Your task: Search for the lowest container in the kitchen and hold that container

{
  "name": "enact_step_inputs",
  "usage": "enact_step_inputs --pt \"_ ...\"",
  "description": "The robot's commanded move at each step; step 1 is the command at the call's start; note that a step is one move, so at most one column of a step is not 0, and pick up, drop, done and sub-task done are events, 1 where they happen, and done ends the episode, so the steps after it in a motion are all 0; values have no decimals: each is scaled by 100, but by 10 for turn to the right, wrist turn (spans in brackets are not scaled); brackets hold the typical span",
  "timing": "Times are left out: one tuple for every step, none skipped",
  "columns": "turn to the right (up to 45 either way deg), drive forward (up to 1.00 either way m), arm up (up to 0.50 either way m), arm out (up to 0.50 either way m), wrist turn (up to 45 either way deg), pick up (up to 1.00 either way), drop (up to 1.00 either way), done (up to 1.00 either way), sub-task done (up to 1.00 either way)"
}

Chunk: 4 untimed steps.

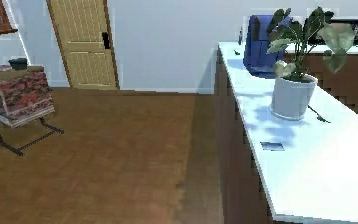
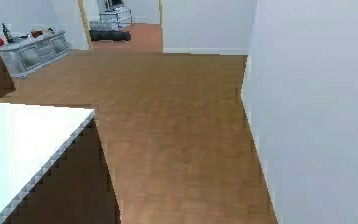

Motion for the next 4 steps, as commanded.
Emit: enact_step_inputs --pt "-450 0 0 0 0 0 0 0 0" --pt "-30 0 0 0 0 0 0 0 0" --pt "0 45 0 0 0 0 0 0 0" --pt "390 0 0 0 0 0 0 0 0"
